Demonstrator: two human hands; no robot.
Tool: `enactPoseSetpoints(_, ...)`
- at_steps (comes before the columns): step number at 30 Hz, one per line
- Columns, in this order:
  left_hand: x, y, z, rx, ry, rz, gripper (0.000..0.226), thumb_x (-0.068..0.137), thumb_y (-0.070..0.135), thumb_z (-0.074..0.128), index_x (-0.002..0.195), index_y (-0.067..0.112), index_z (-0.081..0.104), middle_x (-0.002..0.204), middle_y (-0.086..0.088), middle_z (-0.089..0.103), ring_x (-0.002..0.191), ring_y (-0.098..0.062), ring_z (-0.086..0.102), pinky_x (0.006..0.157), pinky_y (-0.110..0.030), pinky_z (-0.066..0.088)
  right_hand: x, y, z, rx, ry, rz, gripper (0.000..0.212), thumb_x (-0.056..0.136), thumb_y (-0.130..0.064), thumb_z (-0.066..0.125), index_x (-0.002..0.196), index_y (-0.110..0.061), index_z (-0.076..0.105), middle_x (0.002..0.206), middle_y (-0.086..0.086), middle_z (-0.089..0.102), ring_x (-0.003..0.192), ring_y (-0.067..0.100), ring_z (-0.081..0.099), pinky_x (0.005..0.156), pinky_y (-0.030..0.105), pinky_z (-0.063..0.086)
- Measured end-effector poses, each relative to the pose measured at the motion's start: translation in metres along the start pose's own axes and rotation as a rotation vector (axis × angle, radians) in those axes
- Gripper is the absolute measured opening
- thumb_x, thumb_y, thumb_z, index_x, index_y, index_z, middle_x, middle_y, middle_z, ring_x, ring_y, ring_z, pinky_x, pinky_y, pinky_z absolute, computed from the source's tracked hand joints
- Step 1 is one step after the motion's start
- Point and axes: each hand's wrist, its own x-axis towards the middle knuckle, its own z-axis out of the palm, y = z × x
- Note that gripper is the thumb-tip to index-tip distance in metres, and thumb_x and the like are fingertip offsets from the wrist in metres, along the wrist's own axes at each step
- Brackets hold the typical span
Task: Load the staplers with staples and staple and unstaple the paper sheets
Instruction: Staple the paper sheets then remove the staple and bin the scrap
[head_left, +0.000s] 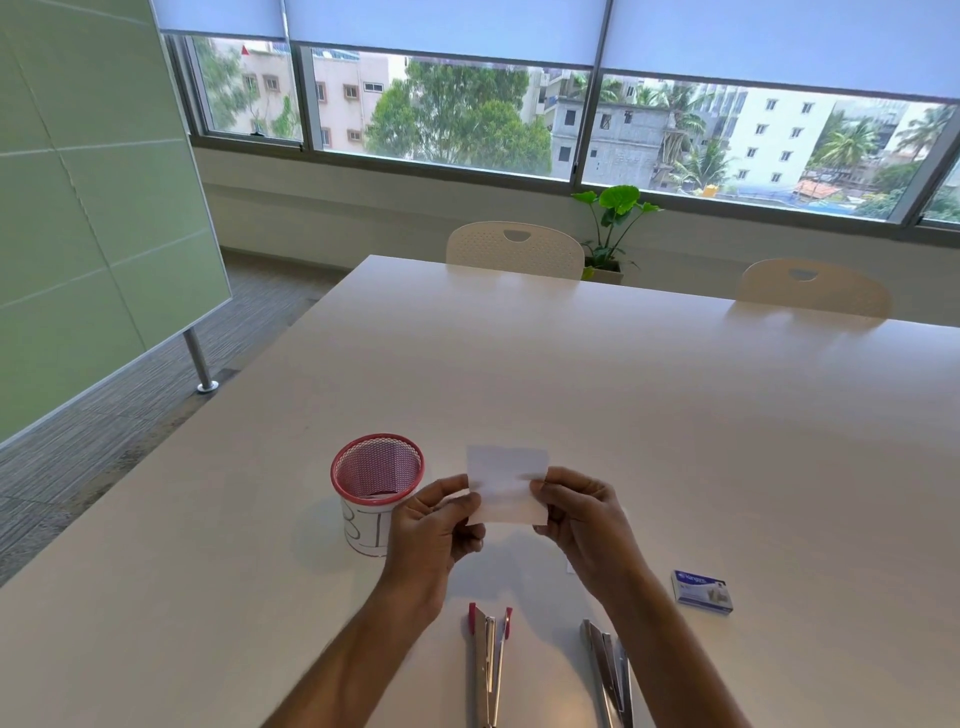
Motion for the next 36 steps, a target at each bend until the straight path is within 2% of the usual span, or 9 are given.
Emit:
enactPoseSetpoints(5,0.000,-0.003,0.000,-0.008,-0.003,-0.073,0.018,0.086,-0.005,0.059,0.099,0.000,0.069,0.074,-0.018,0.067,0.048,-0.020,0.059,0.043,-0.025,0.051,-0.001,-0.001,0.003,0.030,0.013,0.002,0.021,0.084,0.005,0.052,0.083,-0.001,0.072,0.069,0.010,0.060,0.057,0.016,0.053,0.047,0.022,0.043)
enactPoseSetpoints(8,-0.001,-0.005,0.001,0.037,-0.021,-0.085,0.013,0.086,0.000,0.061,0.097,0.000,0.068,0.074,-0.018,0.066,0.050,-0.021,0.060,0.044,-0.026,0.051,-0.001,-0.001,0.004,0.034,0.052,0.032,0.021,0.086,0.005,0.048,0.081,0.002,0.069,0.068,0.013,0.054,0.054,0.018,0.049,0.044,0.023,0.042)
enactPoseSetpoints(14,0.000,-0.009,0.002,0.215,0.057,0.022,0.012,0.085,0.017,0.065,0.093,0.008,0.069,0.093,-0.019,0.069,0.086,-0.032,0.067,0.054,-0.026,0.055,-0.003,0.000,0.004,-0.068,0.041,0.067,0.020,0.091,-0.005,0.053,0.077,0.000,0.067,0.069,0.014,0.052,0.061,0.021,0.050,0.052,0.026,0.045)
enactPoseSetpoints(18,-0.001,-0.009,0.002,0.211,0.051,0.043,0.011,0.085,0.011,0.066,0.095,0.009,0.070,0.097,-0.021,0.069,0.082,-0.029,0.065,0.050,-0.024,0.053,-0.003,0.001,0.001,-0.142,0.030,0.018,0.018,0.087,0.002,0.055,0.076,-0.003,0.069,0.064,0.011,0.051,0.054,0.017,0.045,0.044,0.021,0.035)
enactPoseSetpoints(23,-0.003,-0.007,0.004,0.149,0.038,0.031,0.012,0.085,0.007,0.065,0.093,0.013,0.071,0.097,-0.018,0.068,0.086,-0.031,0.065,0.050,-0.024,0.054,-0.002,0.002,-0.001,-0.116,0.030,-0.044,0.023,0.087,0.005,0.054,0.082,-0.004,0.074,0.068,0.012,0.060,0.054,0.016,0.050,0.043,0.021,0.038)
enactPoseSetpoints(28,-0.006,-0.001,0.006,0.077,-0.009,0.039,0.029,0.089,-0.003,0.055,0.076,0.011,0.076,0.097,-0.017,0.062,0.083,-0.031,0.056,0.049,-0.025,0.053,-0.002,0.002,0.000,-0.077,0.044,-0.032,0.032,0.089,0.007,0.044,0.082,-0.003,0.074,0.072,0.009,0.063,0.057,0.016,0.053,0.049,0.024,0.042)
enactPoseSetpoints(36,-0.007,-0.001,0.006,0.165,-0.017,0.101,0.031,0.090,-0.004,0.050,0.078,0.011,0.075,0.100,-0.013,0.064,0.094,-0.031,0.060,0.052,-0.024,0.055,-0.002,-0.001,0.000,-0.075,0.054,-0.024,0.032,0.079,0.002,0.042,0.074,-0.001,0.074,0.074,0.011,0.067,0.067,0.022,0.060,0.062,0.031,0.048)
